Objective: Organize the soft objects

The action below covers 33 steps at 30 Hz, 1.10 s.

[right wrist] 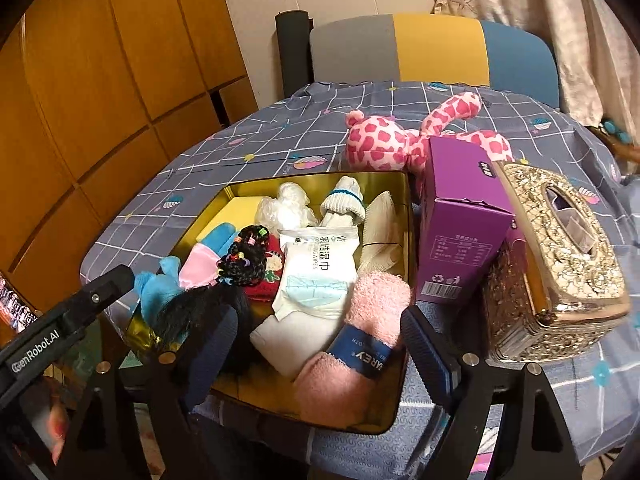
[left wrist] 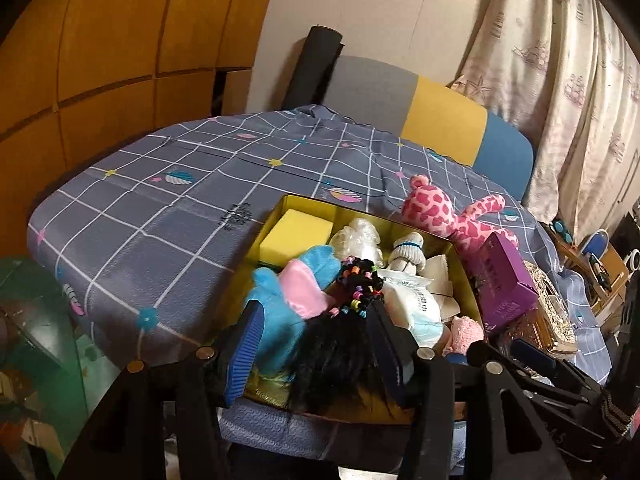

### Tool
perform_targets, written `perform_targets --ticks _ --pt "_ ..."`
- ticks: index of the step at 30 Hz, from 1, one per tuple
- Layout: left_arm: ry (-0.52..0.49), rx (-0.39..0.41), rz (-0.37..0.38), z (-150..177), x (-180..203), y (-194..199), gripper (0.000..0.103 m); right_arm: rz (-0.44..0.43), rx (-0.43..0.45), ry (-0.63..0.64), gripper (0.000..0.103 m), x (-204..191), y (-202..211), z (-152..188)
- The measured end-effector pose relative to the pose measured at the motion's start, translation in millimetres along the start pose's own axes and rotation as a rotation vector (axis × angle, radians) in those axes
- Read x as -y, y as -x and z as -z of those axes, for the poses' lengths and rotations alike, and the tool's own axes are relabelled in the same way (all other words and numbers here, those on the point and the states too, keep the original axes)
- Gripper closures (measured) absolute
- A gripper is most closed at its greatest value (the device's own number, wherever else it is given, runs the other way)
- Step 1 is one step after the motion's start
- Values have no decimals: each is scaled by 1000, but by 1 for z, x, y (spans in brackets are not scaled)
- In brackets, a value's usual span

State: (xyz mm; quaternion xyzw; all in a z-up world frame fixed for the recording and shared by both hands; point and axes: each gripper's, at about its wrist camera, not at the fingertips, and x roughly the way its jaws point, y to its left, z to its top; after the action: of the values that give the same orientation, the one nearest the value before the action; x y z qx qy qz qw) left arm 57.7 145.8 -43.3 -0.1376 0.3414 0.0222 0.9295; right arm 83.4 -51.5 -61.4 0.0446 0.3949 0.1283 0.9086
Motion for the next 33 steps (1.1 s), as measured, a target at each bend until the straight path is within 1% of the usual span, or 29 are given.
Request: perform_targets --ticks 3,5,6,7,14,15,19,26,29,31,33 --pt "-4 6 -27 2 0 8 49 18 4 14 14 -2 7 -1" --pt "-14 12 -41 3 2 13 49 44 7 19 8 -2 15 -2" --pt "-21 16 -43 4 3 17 49 55 8 20 3 -3 18 -2" --pt "-29 21 -43 5 6 20 49 68 16 21 0 -2 23 -2" --pt "-97 59 -55 11 34 44 47 137 79 9 0 7 60 5" --pt "-108 64 -58 12 38 47 45 142 81 4 0 9 63 7" --pt "-142 76 -66 18 53 57 45 181 85 -9 0 14 71 15" --pt "-154 84 -103 26 66 70 45 243 122 -32 0 20 94 23" --pt "-169 94 -119 28 71 76 45 283 140 -42 0 21 102 26" --pt "-194 96 -141 30 75 79 45 300 134 -59 0 23 104 28" --pt "-218 81 -164 33 78 78 45 285 94 -87 0 27 101 30"
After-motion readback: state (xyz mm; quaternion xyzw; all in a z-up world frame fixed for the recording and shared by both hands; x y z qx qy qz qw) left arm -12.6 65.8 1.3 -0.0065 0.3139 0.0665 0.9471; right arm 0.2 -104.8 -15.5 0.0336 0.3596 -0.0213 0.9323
